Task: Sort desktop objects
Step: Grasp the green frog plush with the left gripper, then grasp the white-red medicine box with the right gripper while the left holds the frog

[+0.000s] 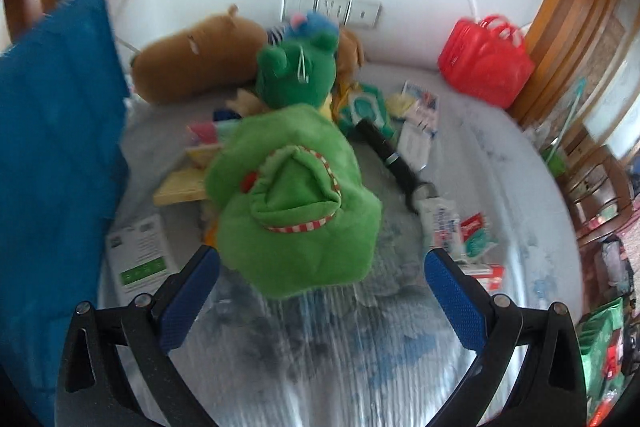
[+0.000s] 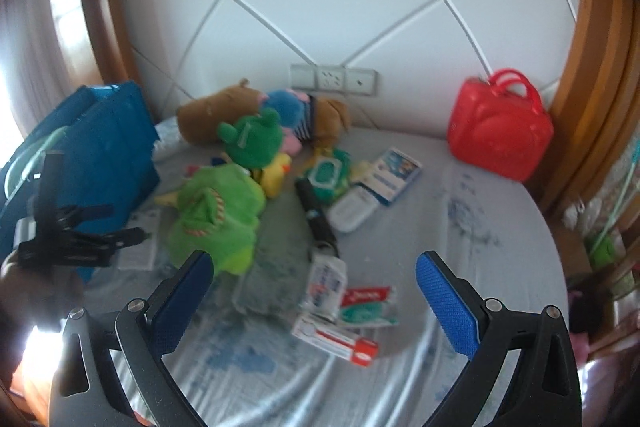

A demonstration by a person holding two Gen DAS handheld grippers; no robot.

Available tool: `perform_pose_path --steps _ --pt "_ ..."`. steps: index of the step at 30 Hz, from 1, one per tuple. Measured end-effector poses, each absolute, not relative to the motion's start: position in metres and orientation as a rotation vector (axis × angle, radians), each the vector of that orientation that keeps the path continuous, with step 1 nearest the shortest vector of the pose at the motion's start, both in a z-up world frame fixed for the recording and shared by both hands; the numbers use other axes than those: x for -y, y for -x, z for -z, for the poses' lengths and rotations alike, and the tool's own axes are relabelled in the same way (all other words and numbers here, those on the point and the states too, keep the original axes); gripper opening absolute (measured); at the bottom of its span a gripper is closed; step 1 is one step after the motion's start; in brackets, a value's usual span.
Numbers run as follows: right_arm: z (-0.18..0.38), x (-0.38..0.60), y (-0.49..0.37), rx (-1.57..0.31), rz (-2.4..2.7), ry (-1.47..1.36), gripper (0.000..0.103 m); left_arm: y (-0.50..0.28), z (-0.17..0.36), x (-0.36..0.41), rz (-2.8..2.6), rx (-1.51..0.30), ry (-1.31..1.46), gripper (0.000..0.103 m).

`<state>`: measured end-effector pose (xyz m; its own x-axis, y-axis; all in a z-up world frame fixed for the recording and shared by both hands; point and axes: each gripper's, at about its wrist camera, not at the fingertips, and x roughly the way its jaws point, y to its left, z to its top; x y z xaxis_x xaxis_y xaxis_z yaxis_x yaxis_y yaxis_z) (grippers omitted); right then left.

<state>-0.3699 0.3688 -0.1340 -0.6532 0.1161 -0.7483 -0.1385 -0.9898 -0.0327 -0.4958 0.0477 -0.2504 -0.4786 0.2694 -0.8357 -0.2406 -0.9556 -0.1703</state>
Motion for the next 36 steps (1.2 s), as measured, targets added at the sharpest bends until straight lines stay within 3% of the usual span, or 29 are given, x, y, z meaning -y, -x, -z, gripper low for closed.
perform_pose_path --steps 11,15,24,26,29,32,36 --pt "0.204 -0.428 0.352 -0.094 -2.598 1.357 0.103 0.595 0.361 -0.081 -2.528 0.052 1.677 0.103" --pt "0.214 -0.453 0.328 -0.117 -2.557 1.38 0.103 0.616 0.383 -0.079 -2.57 0.157 1.765 0.103" --pt "0.198 -0.481 0.287 -0.153 -2.535 1.395 0.103 0.637 0.4 -0.092 -2.489 -0.006 1.889 0.103" --pt "0.197 -0.48 0.286 -0.154 -2.544 1.393 0.103 0.628 0.392 -0.09 -2.502 -0.01 1.853 0.085" --pt "0.197 -0.48 0.285 -0.158 -2.548 1.398 0.103 0.609 0.378 -0.085 -2.535 -0.012 1.779 0.066" --pt "0.199 -0.48 0.284 -0.163 -2.55 1.411 0.103 0.594 0.367 -0.075 -2.555 0.024 1.703 0.056" --pt "0.202 -0.476 0.285 -0.149 -2.561 1.428 0.103 0.574 0.351 -0.063 -2.544 0.063 1.67 0.053"
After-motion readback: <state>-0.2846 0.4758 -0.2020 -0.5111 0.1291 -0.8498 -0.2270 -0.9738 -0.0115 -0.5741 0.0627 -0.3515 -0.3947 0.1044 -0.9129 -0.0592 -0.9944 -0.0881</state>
